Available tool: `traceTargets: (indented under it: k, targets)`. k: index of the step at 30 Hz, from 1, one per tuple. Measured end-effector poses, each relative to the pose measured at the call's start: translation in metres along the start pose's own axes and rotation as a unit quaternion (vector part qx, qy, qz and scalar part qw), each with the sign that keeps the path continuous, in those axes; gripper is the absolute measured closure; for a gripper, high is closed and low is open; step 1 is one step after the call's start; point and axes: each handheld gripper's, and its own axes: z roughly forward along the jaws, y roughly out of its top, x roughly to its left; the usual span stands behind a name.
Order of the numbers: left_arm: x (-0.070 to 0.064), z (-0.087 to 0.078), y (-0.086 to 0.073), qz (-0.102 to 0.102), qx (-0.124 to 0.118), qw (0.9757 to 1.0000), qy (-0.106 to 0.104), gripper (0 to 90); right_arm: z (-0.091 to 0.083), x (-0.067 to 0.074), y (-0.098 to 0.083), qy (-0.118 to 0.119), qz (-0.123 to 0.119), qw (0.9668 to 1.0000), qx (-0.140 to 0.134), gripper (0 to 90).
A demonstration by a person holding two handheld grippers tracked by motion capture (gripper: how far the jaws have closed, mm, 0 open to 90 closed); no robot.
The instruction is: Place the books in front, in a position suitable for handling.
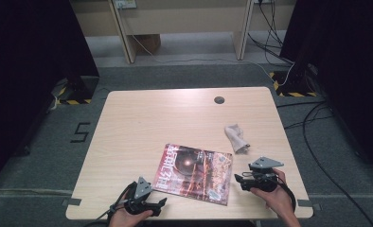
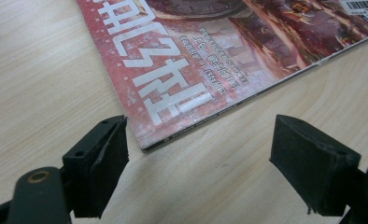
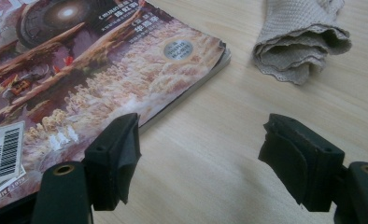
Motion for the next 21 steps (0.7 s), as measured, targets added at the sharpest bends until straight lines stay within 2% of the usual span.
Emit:
traceTargets:
  k: [13,16,19,21]
  targets:
    - [-0.005,0.004,0.001,0.0,0.005,0.9999,-0.009,18.9,0.008,0.002,0.008,0.004,-0.007,0.9999,-0.009,27.4]
    - [-0.007,0.007,0.001,-0.004,0.008,0.9998,-0.015,19.3,0.016,0.001,0.017,0.004,-0.006,0.9998,-0.019,27.4]
    - [-0.012,0.011,0.002,-0.013,0.009,0.9994,-0.032,20.3,0.022,0.002,0.025,0.005,-0.007,0.9997,-0.021,27.3]
    - [-0.014,0.012,0.003,-0.011,0.01,0.9993,-0.033,21.5,0.027,0.004,0.03,0.007,-0.01,0.9996,-0.024,27.4]
